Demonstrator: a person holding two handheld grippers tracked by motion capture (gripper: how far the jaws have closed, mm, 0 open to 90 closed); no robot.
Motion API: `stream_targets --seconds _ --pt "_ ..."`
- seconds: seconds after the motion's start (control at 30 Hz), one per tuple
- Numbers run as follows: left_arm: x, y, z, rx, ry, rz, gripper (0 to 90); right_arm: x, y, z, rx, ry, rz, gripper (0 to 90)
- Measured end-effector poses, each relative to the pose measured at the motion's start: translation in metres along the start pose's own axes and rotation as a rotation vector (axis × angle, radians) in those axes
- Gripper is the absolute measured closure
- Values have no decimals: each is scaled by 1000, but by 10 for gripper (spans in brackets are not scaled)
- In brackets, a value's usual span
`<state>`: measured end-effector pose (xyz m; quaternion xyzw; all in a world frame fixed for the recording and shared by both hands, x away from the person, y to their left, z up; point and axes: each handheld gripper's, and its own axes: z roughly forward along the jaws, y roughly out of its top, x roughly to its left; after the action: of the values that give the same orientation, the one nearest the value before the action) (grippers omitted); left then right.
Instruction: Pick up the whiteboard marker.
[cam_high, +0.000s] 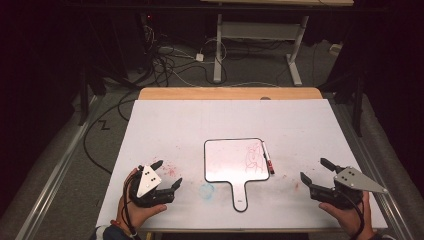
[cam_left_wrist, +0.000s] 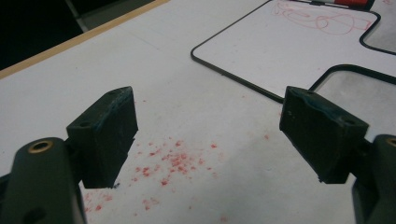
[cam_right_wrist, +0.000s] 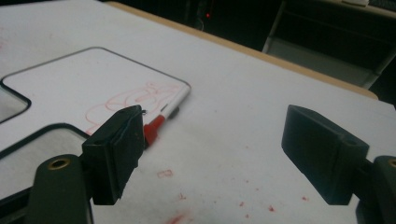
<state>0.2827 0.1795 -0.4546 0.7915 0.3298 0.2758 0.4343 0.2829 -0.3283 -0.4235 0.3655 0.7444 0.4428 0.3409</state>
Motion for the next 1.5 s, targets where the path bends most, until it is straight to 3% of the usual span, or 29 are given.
stream_targets --seconds 0.13,0.33,0.5,0.6,0.67,0.73,0.83,0.9,0.93,1.0,1.1,1.17,1.27,1.33,1.5 --pt "3 -2 6 18 -15 -11 183 0 -1 2 18 19 2 219" --pt "3 -5 11 64 -31 29 186 4 1 8 70 87 1 229" --pt "2 -6 10 75 -34 29 195 9 6 15 95 124 -13 275" --pt "2 -6 10 92 -22 44 201 11 14 30 157 137 -16 329" --pt "2 -6 11 89 -15 54 205 8 20 41 187 175 7 363" --pt "2 -6 11 88 -14 56 205 5 27 56 248 181 22 366" --pt "1 -6 13 92 -19 60 205 3 35 71 257 213 51 404" --pt "0 -6 14 108 -26 58 205 -1 42 91 294 224 70 402" --pt "0 -6 15 110 -27 65 205 -5 46 111 323 246 103 441" --pt "-2 -7 16 121 -30 76 205 -6 48 122 349 252 111 430" --pt "-3 -8 16 126 -39 77 205 -7 48 155 433 271 143 465" --pt "-3 -8 16 133 -42 80 205 -7 47 161 436 269 149 495" --pt "-3 -8 17 141 -47 83 205 -6 42 176 483 260 171 541" --pt "-4 -9 18 146 -46 96 205 -7 36 184 509 267 192 630" --pt "-4 -8 18 146 -49 92 205 -6 37 180 481 305 196 804"
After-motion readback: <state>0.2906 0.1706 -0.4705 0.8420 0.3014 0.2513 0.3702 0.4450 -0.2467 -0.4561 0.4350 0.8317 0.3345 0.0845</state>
